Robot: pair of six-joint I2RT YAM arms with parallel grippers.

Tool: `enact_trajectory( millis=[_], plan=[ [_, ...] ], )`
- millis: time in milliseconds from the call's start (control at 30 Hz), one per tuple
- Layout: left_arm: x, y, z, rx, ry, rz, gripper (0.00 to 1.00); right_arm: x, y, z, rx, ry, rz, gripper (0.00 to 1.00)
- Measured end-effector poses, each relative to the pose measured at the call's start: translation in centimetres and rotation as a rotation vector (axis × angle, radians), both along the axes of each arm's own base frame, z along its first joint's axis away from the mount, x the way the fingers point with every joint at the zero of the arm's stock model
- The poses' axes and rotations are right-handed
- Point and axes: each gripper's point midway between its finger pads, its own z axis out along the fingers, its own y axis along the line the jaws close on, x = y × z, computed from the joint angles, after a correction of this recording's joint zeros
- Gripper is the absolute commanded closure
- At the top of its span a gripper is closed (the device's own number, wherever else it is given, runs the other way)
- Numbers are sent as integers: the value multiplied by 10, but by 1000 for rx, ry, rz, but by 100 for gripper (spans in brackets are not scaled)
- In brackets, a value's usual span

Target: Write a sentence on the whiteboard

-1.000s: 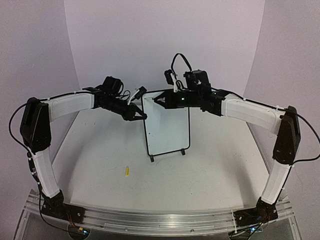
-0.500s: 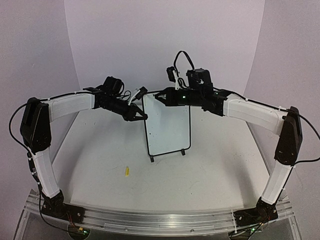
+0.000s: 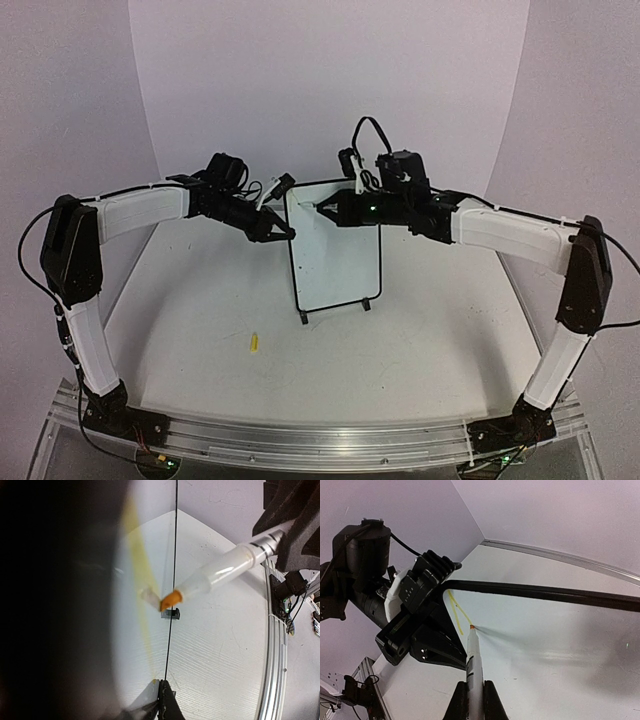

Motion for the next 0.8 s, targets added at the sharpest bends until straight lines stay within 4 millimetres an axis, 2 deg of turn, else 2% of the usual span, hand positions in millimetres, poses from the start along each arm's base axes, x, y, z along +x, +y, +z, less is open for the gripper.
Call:
enact_trajectory(
  millis=[333, 800],
  plan=[
    [0, 0, 0, 0, 0, 1, 100, -3, -1, -10, -4, 29, -2, 100],
    [-1, -1, 1, 4, -8, 1, 100, 0, -7, 2, 9, 5, -37, 100]
  ],
)
